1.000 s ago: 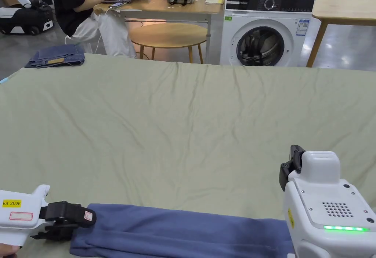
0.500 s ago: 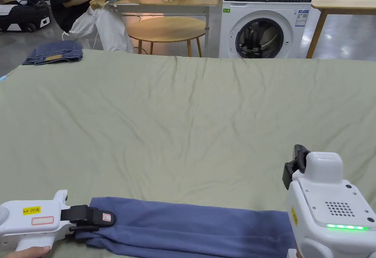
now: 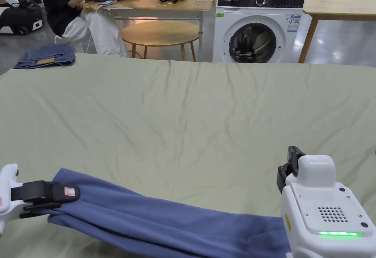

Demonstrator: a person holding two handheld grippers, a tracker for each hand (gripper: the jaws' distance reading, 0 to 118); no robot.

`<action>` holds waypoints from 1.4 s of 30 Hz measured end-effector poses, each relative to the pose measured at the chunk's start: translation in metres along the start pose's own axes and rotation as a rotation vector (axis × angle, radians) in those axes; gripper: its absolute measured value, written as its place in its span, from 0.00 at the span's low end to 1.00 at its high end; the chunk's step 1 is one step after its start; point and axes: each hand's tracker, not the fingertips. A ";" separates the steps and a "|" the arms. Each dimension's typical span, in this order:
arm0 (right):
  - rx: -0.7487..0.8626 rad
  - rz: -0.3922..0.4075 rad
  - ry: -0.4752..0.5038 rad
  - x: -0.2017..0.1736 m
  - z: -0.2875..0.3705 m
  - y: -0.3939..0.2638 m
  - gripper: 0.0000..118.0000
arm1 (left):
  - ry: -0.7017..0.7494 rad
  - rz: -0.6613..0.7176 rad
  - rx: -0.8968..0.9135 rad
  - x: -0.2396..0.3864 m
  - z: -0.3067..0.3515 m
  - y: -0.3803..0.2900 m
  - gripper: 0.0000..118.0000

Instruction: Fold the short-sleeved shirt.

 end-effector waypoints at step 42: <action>-0.061 0.016 -0.005 0.007 0.005 -0.010 0.00 | 0.121 0.020 -0.356 0.115 -0.232 -0.117 0.33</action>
